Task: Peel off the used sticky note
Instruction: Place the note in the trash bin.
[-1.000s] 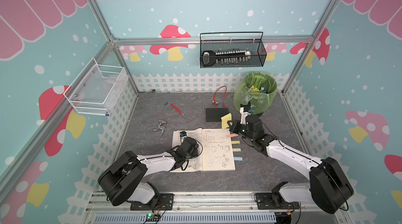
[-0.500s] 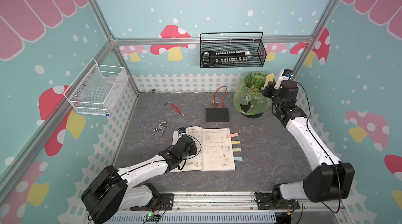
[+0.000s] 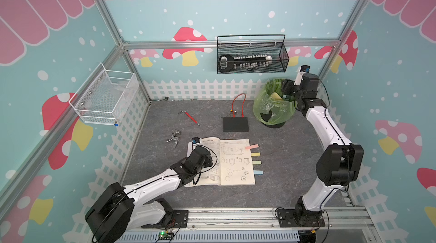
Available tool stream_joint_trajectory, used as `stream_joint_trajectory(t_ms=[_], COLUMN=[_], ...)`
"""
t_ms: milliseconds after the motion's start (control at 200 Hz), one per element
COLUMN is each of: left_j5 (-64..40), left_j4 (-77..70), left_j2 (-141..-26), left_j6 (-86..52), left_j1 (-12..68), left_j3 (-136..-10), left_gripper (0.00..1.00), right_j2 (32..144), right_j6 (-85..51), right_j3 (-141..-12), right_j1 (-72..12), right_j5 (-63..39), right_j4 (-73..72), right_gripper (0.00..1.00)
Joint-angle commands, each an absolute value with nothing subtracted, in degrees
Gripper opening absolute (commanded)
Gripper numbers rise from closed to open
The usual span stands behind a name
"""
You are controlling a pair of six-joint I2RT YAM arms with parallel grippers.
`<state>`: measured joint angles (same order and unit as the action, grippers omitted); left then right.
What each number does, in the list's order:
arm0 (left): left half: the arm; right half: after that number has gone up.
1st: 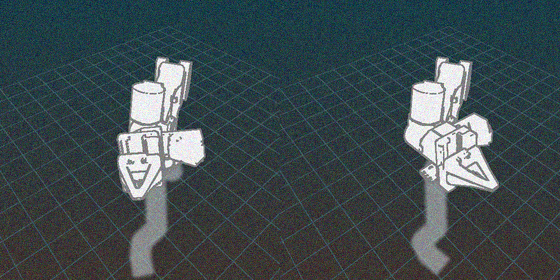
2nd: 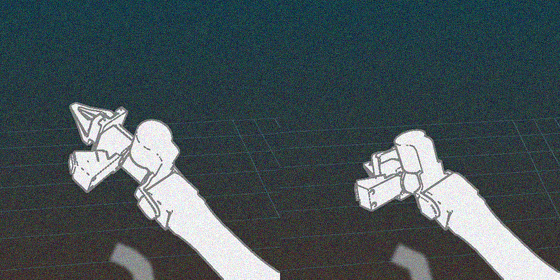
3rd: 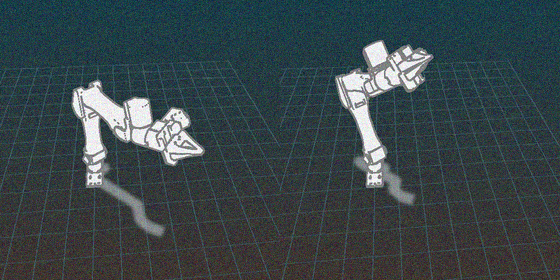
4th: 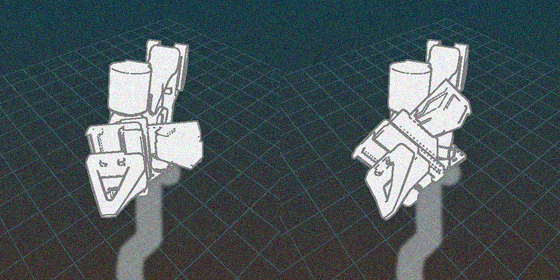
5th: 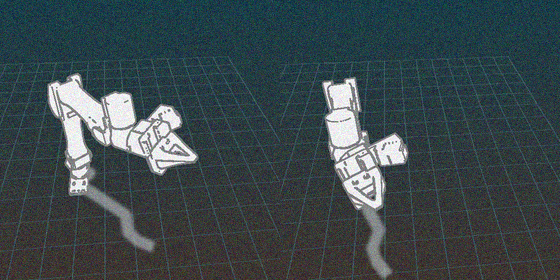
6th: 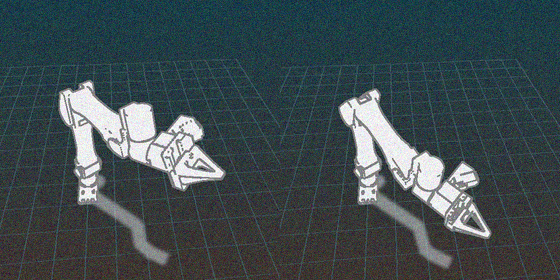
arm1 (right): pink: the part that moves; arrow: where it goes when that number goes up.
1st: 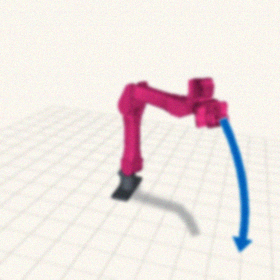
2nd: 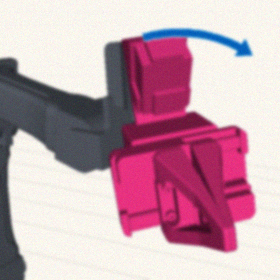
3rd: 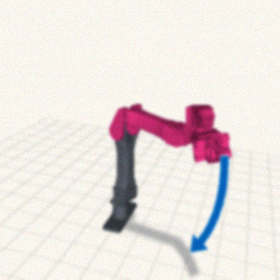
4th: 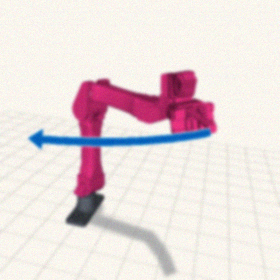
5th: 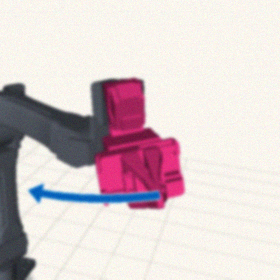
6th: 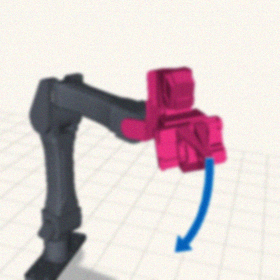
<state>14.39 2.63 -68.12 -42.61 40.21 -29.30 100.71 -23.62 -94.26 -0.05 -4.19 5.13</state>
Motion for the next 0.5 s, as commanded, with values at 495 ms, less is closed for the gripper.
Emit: stream_joint_trajectory(t_ms=[495], left_j5=[0.9], left_j4=[-5.9], left_j2=[-80.6], left_j6=[-36.4], left_j1=[41.9], left_j3=[-42.2], left_gripper=[0.0], right_j2=[75.0], right_j6=[-28.6], right_j3=[-56.4], right_j1=[-14.0], right_j5=[-14.4], right_j4=[3.1], right_gripper=[0.65])
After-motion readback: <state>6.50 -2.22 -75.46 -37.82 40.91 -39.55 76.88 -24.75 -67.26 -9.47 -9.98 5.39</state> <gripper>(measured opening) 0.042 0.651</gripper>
